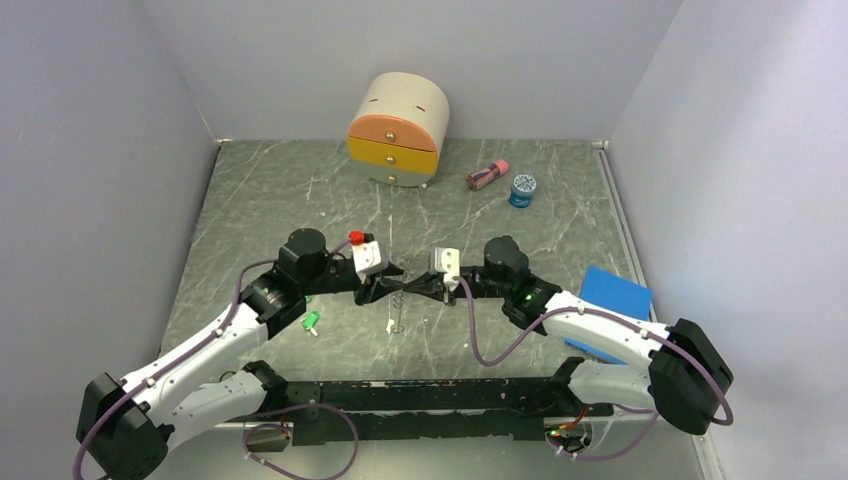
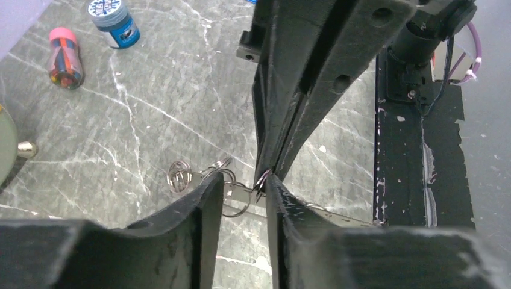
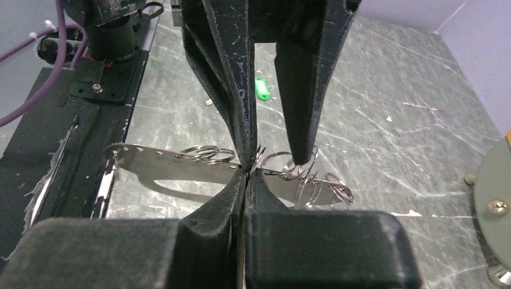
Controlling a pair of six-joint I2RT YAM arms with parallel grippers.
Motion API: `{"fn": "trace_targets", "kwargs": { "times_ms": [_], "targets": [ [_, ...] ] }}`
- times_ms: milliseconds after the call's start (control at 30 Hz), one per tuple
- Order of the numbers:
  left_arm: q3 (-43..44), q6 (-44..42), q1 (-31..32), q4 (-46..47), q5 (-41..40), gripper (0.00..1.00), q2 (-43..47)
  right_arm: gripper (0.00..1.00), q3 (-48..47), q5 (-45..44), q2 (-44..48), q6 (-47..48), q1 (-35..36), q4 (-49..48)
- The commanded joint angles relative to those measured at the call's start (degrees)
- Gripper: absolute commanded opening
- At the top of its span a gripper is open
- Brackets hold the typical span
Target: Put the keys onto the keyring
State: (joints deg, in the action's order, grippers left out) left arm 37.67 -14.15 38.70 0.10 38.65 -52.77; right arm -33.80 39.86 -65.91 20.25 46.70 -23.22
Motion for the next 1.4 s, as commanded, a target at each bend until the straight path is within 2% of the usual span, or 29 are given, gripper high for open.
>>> {"fn": "trace_targets", "kwargs": {
  "times_ms": [0,100,467,667,867,1000,1367],
  "targets": [
    [1.4,11.2,0.1,6.1,-1.3,0.48,-1.1,0.0,1.0,-2.3,2.3,-1.7,0.3,-5.7],
    [1.8,15.0,0.0,9.1,2.4,0.53,-2.4,0.0,3.5,-3.1,3.7,-3.7,0.2,-8.5],
    [-6.1,29.3,-4.8,33.6,10.6,0.56,-0.8,0.0,7.6,-2.3,6.0,-11.2,-1.5,-18.1],
    [-10.9,28.8,-8.2,34.9,11.7,0.54,4.4,0.0,7.1,2.3,6.3,-10.6,-2.0,-18.0],
    [-17.5,28.7,-8.3,44.5,13.2,0.51,5.9,0.0,7.1,5.4,6.7,-11.2,-2.8,-19.8],
    [-17.0,25.5,-8.3,41.5,14.2,0.48,6.2,0.0,5.6,6.4,6.5,-11.2,-2.9,-19.0],
    [-16.0,28.6,-7.6,50.7,16.2,0.34,-1.1,0.0,4.1,7.8,4.2,-12.2,-2.9,-20.2]
  ]
}}
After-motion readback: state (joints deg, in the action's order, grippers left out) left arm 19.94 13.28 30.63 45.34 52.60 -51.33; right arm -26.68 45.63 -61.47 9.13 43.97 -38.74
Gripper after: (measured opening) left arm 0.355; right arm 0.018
